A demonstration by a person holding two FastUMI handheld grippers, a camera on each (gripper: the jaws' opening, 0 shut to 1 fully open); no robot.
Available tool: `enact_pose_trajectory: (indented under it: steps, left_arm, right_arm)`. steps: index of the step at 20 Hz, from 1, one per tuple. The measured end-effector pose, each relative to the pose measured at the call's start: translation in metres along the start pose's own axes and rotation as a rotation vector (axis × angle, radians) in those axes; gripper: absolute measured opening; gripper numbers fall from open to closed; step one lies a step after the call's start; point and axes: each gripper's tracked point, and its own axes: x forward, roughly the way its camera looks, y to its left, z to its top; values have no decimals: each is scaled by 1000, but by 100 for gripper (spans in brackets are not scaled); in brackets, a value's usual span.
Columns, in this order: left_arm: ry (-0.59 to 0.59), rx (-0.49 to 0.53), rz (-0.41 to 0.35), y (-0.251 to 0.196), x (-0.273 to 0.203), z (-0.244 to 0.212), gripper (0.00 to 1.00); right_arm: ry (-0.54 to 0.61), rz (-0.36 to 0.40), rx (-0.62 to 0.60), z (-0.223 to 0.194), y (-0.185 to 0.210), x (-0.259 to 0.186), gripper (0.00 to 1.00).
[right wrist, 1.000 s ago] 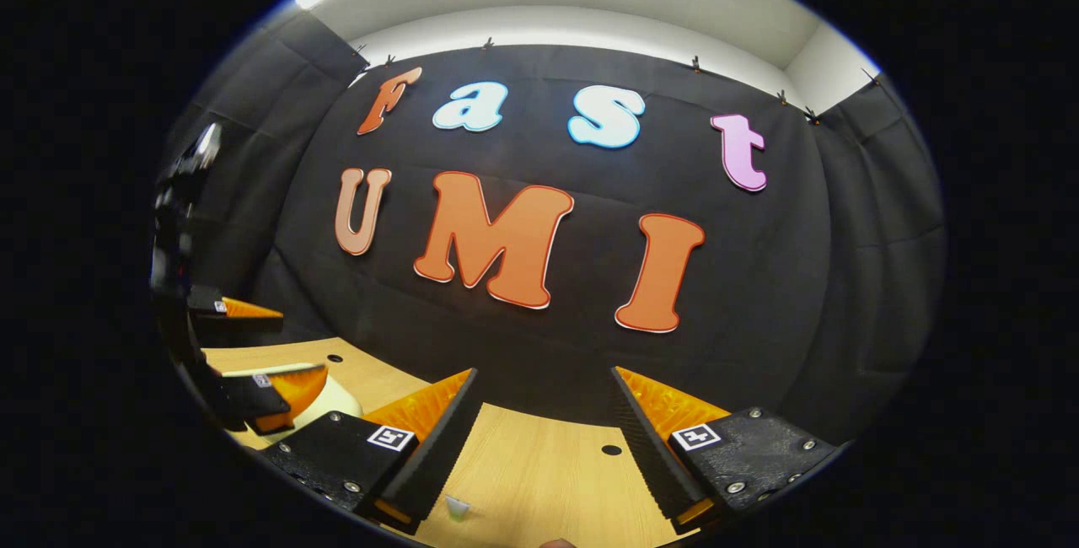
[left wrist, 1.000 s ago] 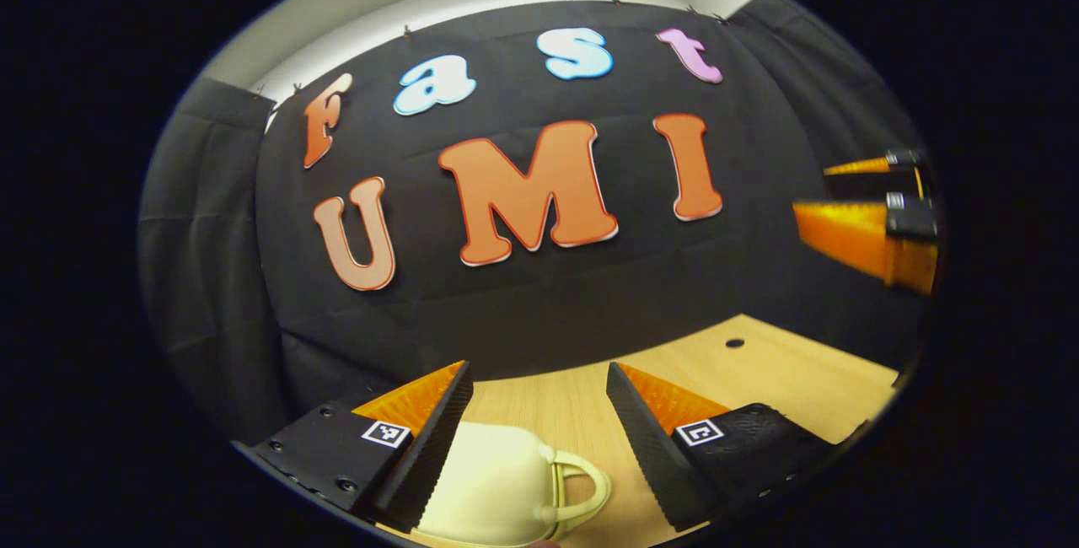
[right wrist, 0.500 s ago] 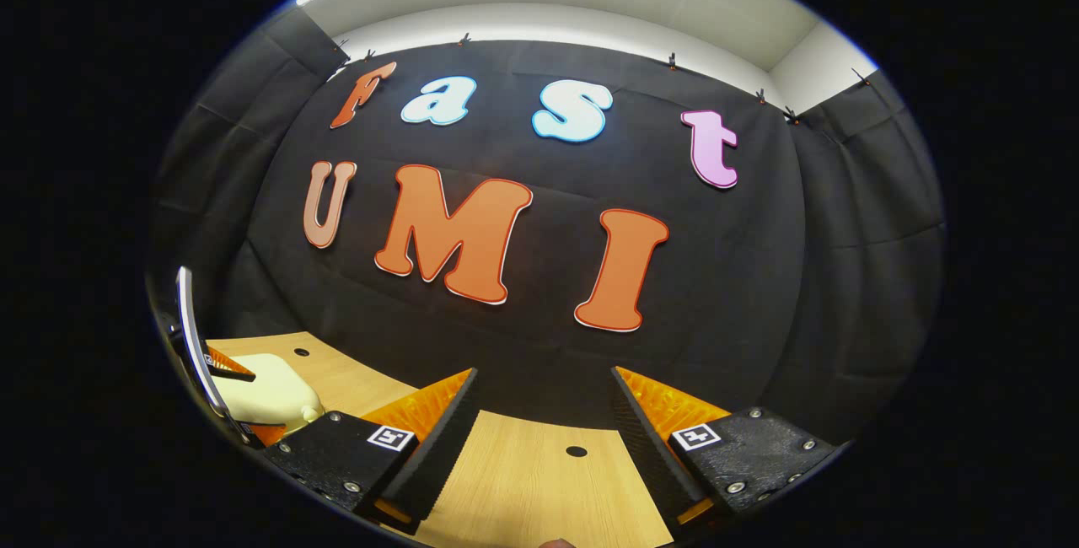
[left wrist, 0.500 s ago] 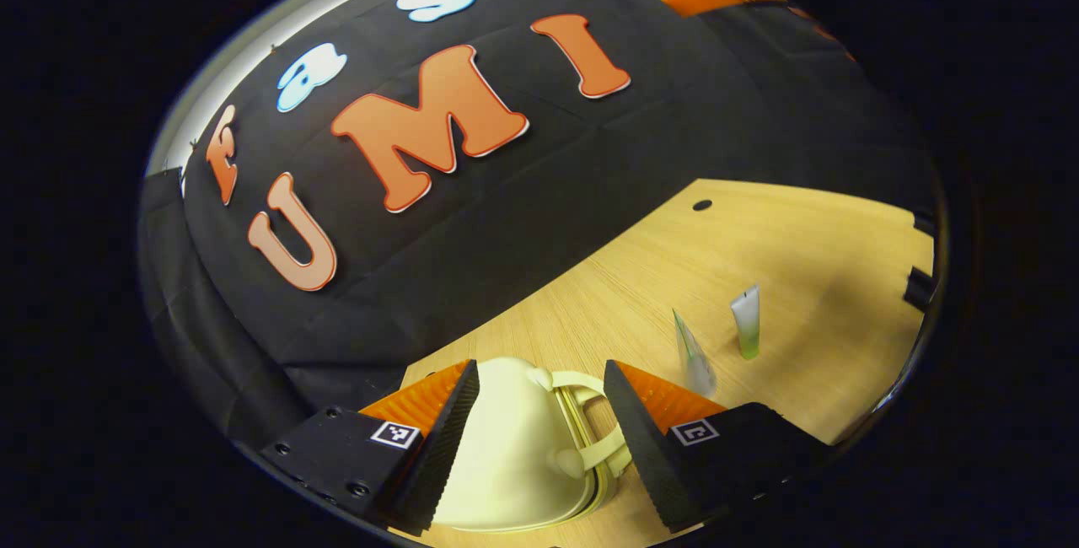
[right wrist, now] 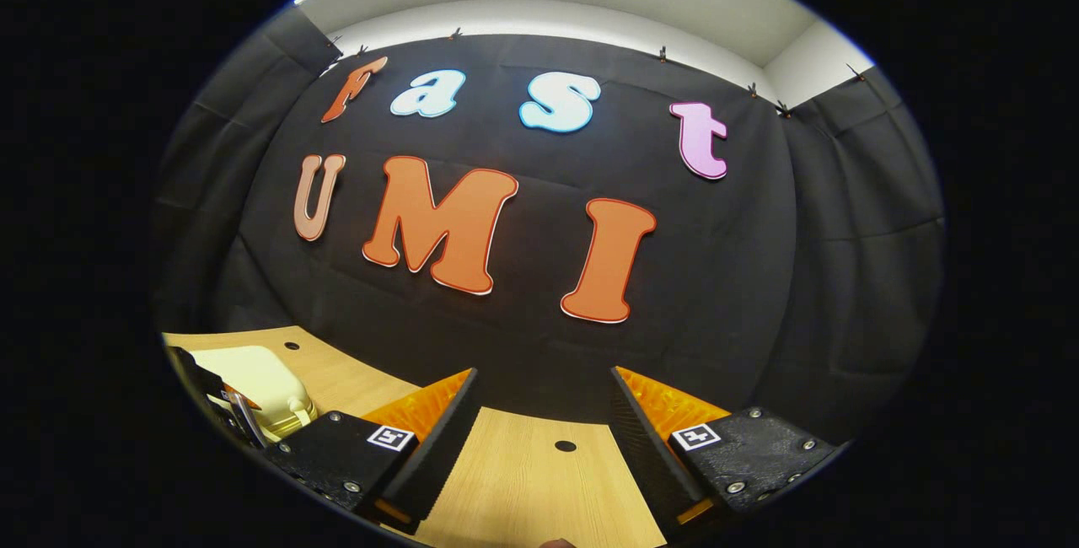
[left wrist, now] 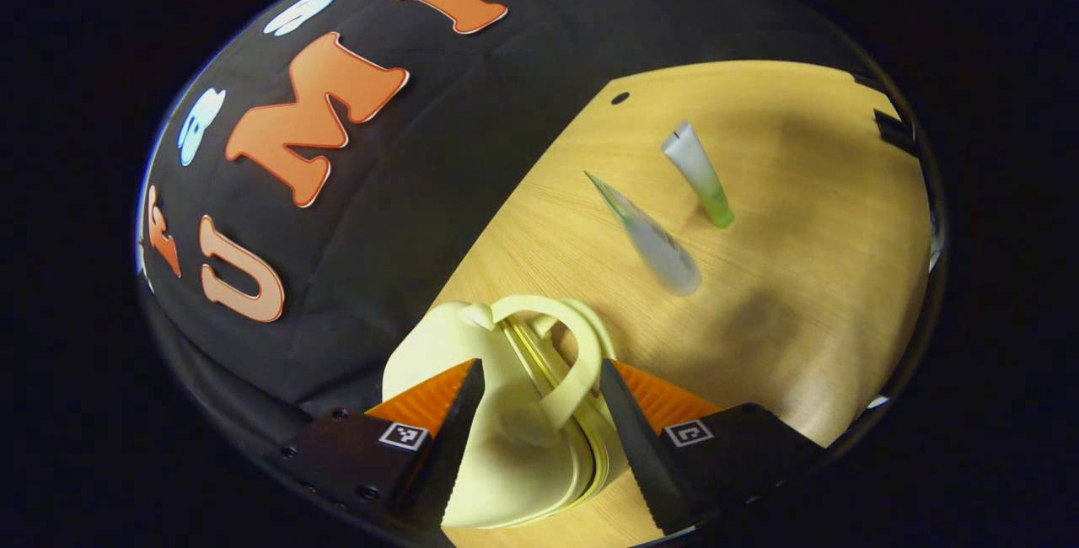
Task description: First open the suitcase, pack the skin care products into it, and then close the suitcase.
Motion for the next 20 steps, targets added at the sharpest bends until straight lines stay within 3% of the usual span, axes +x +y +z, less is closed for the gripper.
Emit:
enact_pose_trajectory:
  steps: [1,2,5,6,7,9,10,11,12,13,15,20]
  left_arm:
    - [10,27,5,0,4,-4,86]
    - [33,61,5,-1,8,-9,92]
    - [42,185,17,-1,20,-9,71]
    - [48,201,13,-5,23,-9,71]
    - [64,217,4,-6,25,-13,62]
    - [66,260,7,-12,30,-13,24]
    - [46,286,51,-9,27,-4,23]
    - [31,281,48,-8,30,-2,10]
    - [23,262,57,-4,29,0,9]
    - [25,231,48,-4,24,-3,1]
    - [19,151,38,-3,24,1,1]
    - [-3,-16,138,20,12,9,1]
  right_arm:
    - [1,0,2,-1,-2,0,95]
    - [1,-2,3,-1,-2,0,95]
    - [5,-1,15,-4,-5,-2,96]
    - [6,3,20,-4,-3,-2,95]
    - [6,7,22,-4,-2,-3,95]
    - [6,16,19,-5,-2,-5,95]
    - [6,24,17,-5,0,-6,95]
    - [5,32,14,-6,2,-7,95]
    - [5,39,11,-6,3,-8,95]
    - [5,51,11,-6,5,-8,95]
    - [7,71,11,-9,8,-9,95]
    - [2,132,18,-10,23,-11,95]
